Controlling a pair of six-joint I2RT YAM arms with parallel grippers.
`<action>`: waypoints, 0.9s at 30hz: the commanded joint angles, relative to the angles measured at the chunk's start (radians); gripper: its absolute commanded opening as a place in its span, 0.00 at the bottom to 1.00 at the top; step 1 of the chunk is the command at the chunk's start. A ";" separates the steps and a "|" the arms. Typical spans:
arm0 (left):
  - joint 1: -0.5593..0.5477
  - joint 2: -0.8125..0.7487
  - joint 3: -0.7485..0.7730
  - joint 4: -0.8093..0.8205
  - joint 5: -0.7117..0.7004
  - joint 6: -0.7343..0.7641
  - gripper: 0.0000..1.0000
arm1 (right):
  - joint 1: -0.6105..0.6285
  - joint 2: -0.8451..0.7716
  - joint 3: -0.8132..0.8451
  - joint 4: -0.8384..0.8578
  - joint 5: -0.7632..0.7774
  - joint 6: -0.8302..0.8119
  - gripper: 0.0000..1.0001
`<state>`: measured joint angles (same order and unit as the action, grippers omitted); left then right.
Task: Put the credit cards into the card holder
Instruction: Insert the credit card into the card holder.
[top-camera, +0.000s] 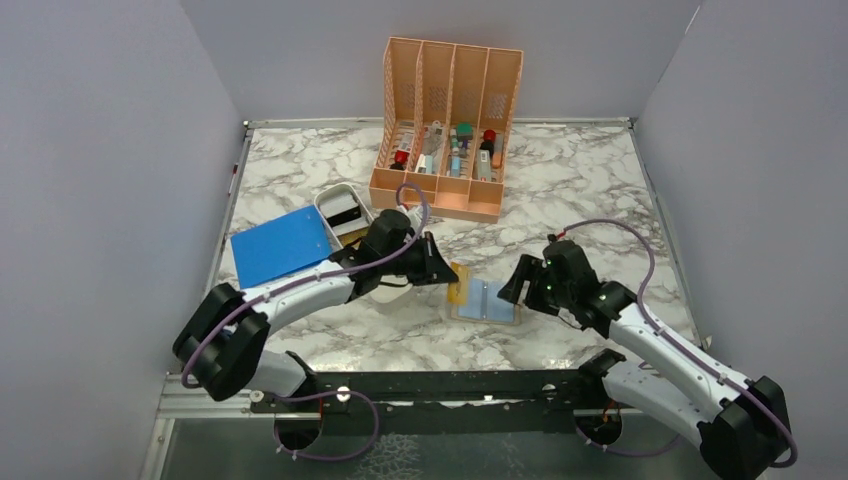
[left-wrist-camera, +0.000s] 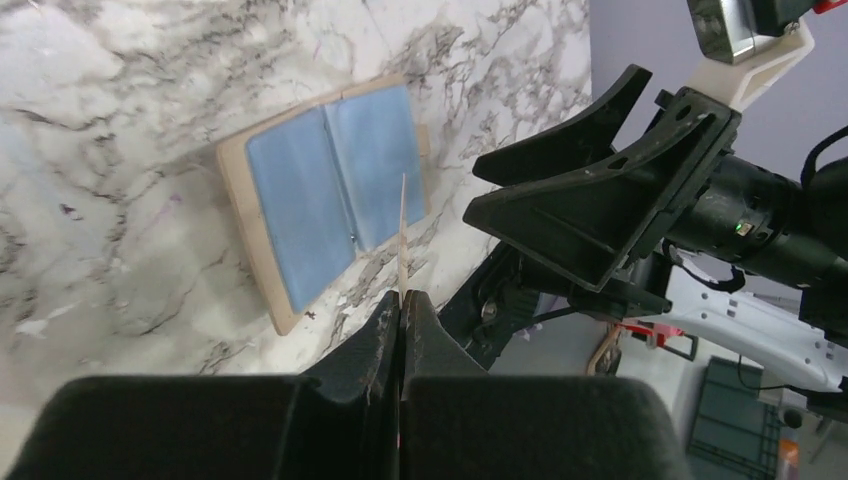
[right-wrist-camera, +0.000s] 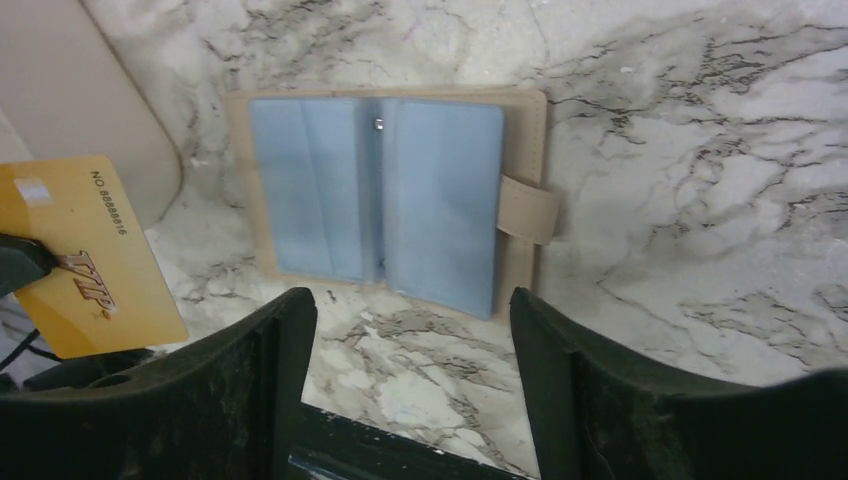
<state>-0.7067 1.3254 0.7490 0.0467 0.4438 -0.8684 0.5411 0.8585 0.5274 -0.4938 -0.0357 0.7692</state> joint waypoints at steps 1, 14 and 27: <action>-0.061 0.102 0.006 0.196 0.001 -0.076 0.00 | -0.004 0.016 -0.040 0.046 0.087 0.039 0.66; -0.160 0.338 0.078 0.262 -0.073 -0.085 0.00 | -0.006 0.141 -0.059 0.113 0.184 0.057 0.41; -0.164 0.459 0.074 0.293 -0.117 -0.073 0.00 | -0.006 0.250 -0.104 0.208 0.170 0.047 0.29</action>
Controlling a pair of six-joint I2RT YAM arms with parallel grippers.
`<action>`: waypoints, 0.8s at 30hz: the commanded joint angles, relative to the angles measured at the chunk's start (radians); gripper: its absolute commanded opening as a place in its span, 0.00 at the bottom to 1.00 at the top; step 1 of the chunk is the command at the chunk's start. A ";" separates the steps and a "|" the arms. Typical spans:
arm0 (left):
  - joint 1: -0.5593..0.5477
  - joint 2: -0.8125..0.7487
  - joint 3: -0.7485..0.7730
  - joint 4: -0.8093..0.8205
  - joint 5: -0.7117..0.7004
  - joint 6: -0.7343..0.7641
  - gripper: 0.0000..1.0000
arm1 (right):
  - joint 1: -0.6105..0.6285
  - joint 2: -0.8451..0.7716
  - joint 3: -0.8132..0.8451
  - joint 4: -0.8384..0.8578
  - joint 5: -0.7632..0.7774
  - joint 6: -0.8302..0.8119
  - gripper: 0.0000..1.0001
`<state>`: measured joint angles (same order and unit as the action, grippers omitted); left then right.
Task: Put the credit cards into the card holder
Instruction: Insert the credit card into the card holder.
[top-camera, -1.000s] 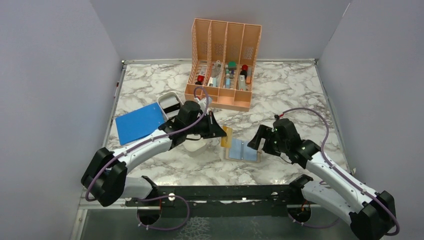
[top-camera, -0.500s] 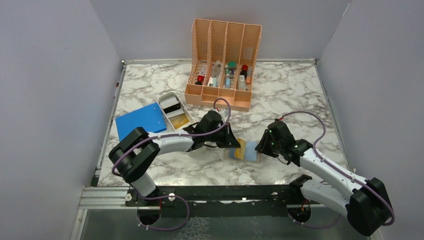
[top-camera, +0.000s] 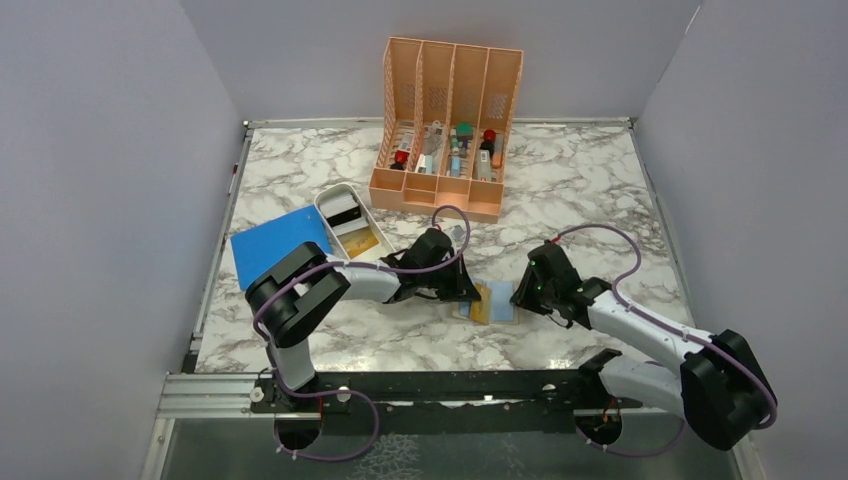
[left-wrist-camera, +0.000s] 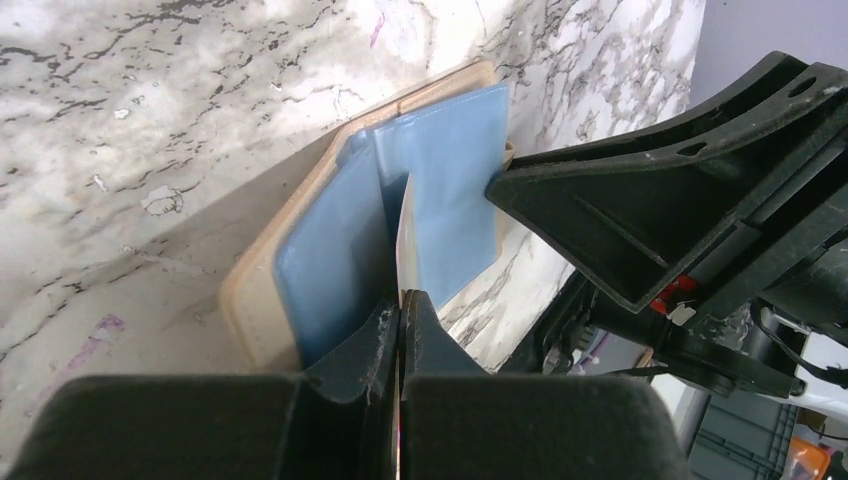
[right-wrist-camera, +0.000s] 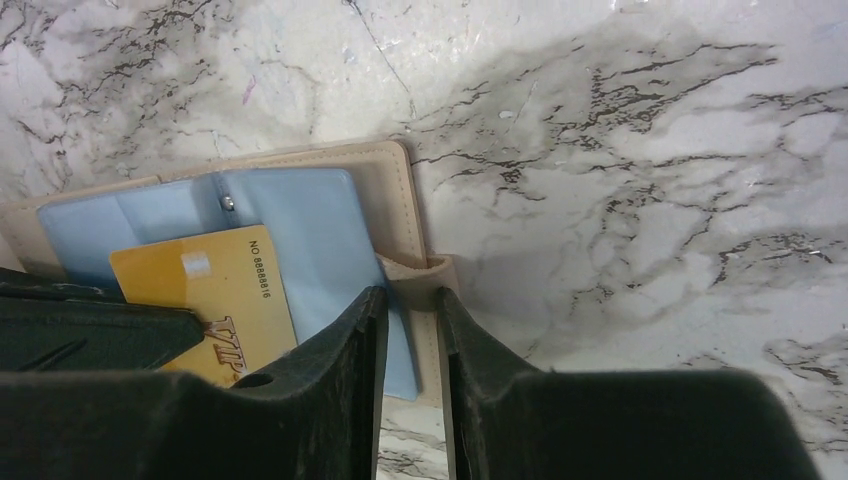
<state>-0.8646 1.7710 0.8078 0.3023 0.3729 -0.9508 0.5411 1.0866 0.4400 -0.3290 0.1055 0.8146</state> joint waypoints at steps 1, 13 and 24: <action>-0.006 0.014 0.013 0.031 -0.056 0.015 0.00 | -0.005 0.023 -0.020 0.050 0.029 0.000 0.28; 0.000 -0.001 0.007 -0.031 -0.112 0.015 0.00 | -0.006 0.042 -0.032 0.045 0.040 -0.016 0.26; 0.019 -0.011 -0.007 -0.037 -0.124 -0.016 0.00 | -0.006 0.048 -0.035 0.044 0.057 -0.009 0.25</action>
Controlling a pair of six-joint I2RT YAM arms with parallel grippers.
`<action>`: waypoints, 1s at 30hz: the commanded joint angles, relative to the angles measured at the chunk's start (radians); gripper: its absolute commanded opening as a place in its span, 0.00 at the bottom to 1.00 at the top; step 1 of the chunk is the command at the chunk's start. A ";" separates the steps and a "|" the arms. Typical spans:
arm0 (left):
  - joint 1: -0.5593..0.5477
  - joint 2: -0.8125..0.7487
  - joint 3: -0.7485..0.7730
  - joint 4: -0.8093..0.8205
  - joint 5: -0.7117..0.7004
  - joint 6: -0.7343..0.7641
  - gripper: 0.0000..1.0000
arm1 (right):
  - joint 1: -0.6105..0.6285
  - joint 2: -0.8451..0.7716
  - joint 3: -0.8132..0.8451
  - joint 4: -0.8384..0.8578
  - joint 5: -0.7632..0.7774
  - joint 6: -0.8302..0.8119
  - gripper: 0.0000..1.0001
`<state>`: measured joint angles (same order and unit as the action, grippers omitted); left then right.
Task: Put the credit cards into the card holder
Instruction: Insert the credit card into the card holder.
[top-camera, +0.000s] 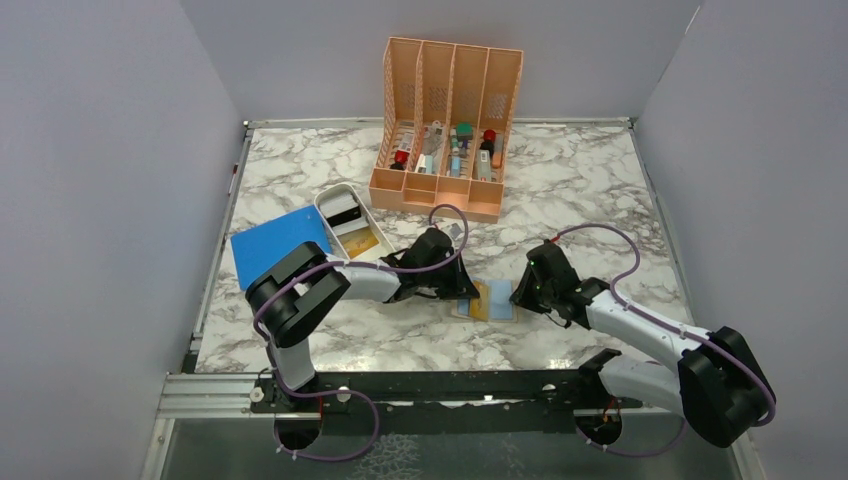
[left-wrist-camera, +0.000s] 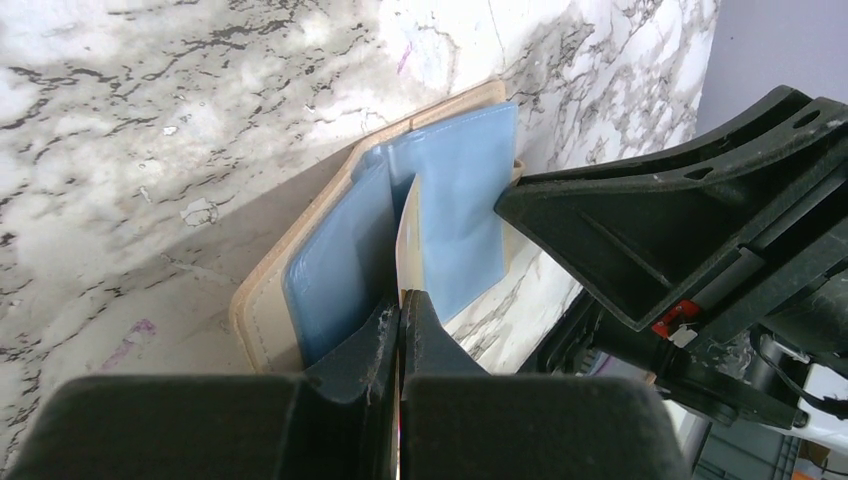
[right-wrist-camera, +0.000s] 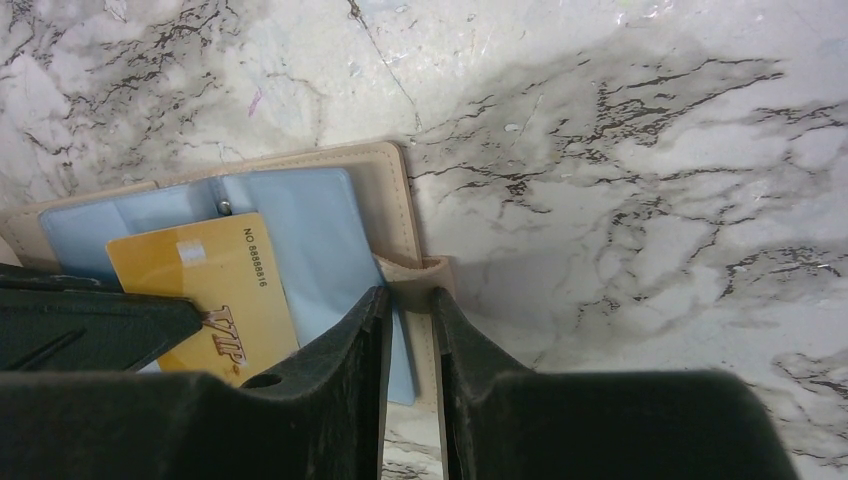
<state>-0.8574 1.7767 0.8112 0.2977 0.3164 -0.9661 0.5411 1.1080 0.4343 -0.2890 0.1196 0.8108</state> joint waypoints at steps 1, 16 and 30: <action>0.014 -0.022 -0.012 -0.033 -0.071 -0.005 0.00 | -0.006 0.026 -0.035 0.010 0.041 -0.004 0.25; 0.024 0.025 -0.013 0.056 -0.006 -0.061 0.00 | -0.006 0.004 -0.050 0.032 -0.003 -0.007 0.25; 0.014 0.047 -0.015 0.062 -0.029 -0.036 0.12 | -0.006 0.021 -0.051 0.045 -0.021 0.001 0.25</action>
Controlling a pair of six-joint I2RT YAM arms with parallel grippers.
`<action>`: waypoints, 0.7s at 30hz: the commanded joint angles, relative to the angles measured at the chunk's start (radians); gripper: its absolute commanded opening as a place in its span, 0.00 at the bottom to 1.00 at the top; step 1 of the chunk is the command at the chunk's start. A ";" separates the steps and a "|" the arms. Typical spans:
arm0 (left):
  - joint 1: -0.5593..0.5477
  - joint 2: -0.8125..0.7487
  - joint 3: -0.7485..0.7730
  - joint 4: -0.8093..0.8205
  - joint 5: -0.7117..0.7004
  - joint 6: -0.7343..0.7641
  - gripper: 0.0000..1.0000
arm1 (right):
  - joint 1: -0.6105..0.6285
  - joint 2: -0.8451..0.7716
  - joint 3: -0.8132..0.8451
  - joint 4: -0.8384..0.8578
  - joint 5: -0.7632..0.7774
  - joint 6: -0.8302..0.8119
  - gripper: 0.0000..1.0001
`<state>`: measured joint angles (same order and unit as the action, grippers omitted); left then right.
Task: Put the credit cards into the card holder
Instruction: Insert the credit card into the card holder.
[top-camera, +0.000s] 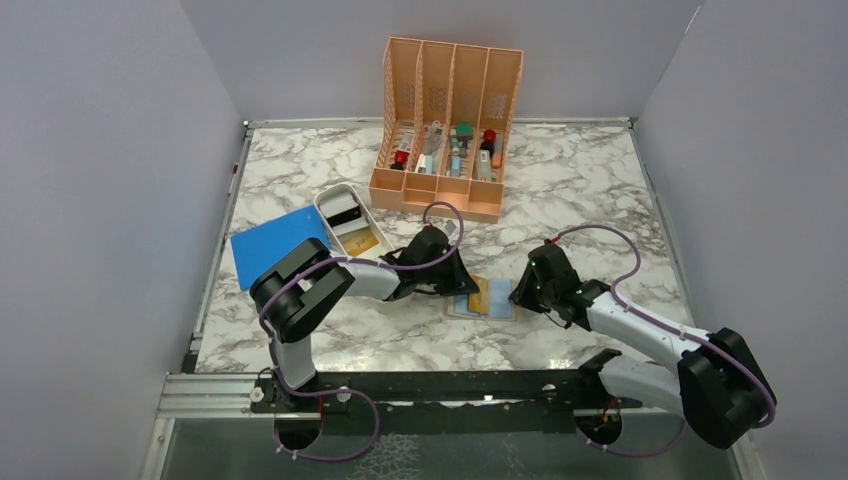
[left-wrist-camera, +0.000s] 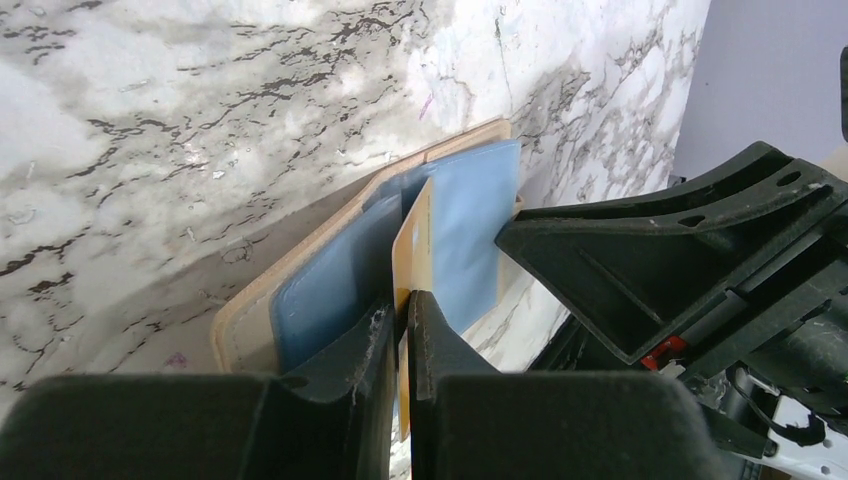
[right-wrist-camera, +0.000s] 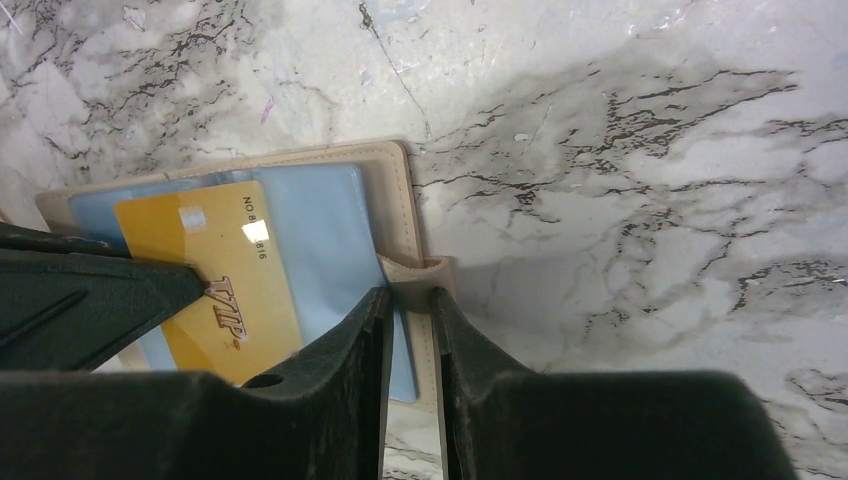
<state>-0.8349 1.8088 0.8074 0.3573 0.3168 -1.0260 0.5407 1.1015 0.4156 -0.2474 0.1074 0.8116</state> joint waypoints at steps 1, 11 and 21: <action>-0.009 0.017 -0.011 -0.001 -0.032 0.026 0.12 | -0.005 0.027 -0.034 0.003 -0.010 0.000 0.25; -0.021 0.012 0.051 -0.126 -0.083 0.069 0.25 | -0.005 0.026 -0.031 0.001 -0.009 0.007 0.26; -0.038 0.006 0.060 -0.151 -0.091 0.069 0.33 | -0.005 0.020 -0.035 0.007 -0.018 0.005 0.26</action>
<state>-0.8562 1.8107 0.8581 0.2493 0.2626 -0.9775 0.5407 1.1015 0.4156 -0.2470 0.1070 0.8120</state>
